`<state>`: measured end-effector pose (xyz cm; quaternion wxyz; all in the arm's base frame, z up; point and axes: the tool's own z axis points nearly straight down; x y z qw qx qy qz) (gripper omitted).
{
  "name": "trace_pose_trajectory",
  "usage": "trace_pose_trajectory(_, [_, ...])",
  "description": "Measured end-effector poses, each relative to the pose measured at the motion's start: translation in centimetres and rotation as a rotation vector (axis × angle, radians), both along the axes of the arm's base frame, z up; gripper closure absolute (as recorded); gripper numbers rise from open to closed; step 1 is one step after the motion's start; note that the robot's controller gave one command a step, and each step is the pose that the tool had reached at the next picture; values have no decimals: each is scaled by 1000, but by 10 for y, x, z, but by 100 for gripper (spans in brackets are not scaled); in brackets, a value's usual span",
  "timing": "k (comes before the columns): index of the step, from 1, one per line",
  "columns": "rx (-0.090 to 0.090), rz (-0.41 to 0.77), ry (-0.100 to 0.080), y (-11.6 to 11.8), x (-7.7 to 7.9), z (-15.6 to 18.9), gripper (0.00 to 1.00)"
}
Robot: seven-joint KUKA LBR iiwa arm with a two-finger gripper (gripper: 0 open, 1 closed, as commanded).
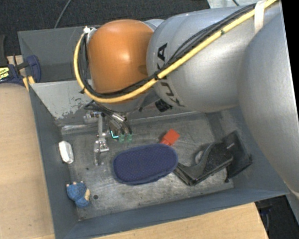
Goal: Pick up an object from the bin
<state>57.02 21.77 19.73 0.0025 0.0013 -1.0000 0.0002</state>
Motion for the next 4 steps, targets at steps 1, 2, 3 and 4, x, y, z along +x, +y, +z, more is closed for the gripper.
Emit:
trace_pose_trajectory(1, [8,137,-9,-74,0,-119,0])
trace_pose_trajectory(2, [7,244,-10,-147,-29,-106,0])
trace_pose_trajectory(3, [5,249,-6,-145,-29,-107,100])
trace_pose_trajectory(4, [6,247,-12,-145,-28,-106,0])
